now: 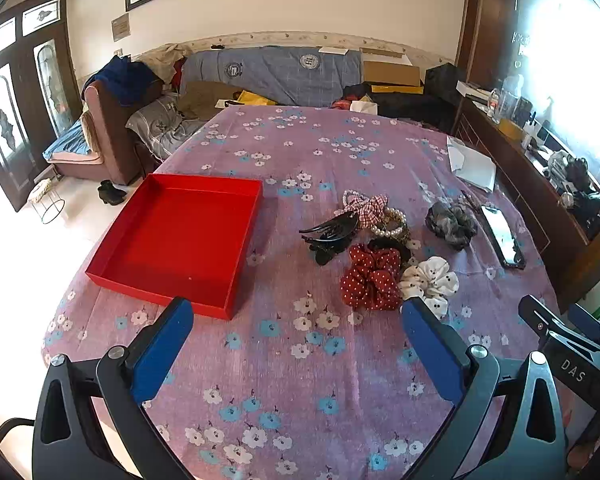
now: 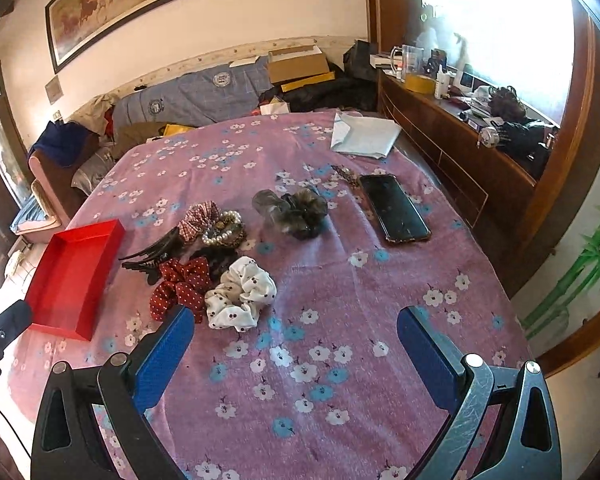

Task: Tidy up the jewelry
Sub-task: 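Move both tools toward the red and cream polka-dot scrunchies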

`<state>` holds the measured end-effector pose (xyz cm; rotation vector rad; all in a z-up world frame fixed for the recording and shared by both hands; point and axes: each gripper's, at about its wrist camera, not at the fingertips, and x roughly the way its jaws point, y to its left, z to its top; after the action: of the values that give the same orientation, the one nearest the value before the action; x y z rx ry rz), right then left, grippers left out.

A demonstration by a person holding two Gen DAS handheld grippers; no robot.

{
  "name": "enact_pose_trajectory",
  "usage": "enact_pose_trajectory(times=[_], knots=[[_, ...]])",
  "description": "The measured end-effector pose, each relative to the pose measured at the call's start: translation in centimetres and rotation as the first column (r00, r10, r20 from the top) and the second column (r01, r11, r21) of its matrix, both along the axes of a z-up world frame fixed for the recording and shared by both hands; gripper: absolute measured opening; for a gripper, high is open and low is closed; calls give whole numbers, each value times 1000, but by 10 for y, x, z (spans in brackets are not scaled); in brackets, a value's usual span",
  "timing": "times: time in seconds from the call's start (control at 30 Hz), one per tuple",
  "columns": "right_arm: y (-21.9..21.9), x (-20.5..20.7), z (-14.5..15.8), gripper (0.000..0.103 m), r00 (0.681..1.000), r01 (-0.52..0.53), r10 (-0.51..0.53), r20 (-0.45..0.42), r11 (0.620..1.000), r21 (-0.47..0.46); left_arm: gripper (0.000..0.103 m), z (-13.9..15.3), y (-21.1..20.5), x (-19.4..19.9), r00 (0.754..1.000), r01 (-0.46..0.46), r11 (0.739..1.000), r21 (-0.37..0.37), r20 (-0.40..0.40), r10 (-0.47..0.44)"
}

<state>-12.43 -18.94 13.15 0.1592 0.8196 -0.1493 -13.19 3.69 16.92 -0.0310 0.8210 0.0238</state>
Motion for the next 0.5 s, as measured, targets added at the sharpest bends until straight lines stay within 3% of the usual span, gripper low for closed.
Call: enact_pose_trajectory(times=[0.5], knots=[[3, 6, -8, 103, 999, 12, -12, -42, 1000, 10, 103, -12, -6, 6, 998, 31, 999, 41, -56, -29]])
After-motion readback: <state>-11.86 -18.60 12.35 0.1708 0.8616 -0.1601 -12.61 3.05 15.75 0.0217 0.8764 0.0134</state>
